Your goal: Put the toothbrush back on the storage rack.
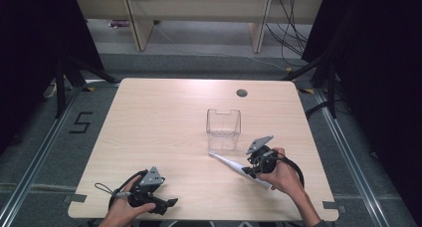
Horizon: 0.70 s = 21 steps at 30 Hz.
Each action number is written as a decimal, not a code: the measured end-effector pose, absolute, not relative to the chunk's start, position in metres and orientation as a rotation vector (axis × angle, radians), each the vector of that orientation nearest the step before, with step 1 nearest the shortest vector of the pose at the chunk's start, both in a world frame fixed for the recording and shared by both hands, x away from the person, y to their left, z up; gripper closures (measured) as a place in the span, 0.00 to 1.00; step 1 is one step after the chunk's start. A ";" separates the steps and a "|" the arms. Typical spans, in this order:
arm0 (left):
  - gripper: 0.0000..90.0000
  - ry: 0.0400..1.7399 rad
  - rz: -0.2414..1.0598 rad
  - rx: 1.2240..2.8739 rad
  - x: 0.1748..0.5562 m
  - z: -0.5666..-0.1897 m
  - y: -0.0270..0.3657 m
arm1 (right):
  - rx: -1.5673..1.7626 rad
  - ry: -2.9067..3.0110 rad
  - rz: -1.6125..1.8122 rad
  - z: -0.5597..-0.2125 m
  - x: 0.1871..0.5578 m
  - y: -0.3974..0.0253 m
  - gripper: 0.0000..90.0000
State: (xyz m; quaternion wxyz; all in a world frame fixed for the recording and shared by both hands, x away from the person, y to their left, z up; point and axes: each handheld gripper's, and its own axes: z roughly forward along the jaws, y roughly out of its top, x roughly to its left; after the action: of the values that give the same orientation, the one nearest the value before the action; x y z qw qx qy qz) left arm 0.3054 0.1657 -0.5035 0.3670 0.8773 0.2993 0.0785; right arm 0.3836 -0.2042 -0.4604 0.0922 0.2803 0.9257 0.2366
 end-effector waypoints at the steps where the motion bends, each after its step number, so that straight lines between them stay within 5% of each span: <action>1: 0.17 0.768 0.208 2.256 0.306 -0.503 0.166 | 0.832 2.760 0.690 -0.460 0.384 -0.203 0.60; 21: 0.17 0.786 0.194 2.229 0.304 -0.504 0.165 | 0.803 2.857 0.574 -0.468 0.399 -0.183 0.58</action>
State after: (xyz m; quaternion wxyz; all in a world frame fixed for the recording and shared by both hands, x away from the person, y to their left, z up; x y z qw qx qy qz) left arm 0.3045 0.1651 -0.5036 0.3757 0.8711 0.3071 0.0758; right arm 0.3987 -0.1835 -0.4679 0.0595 0.2651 0.9435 0.1897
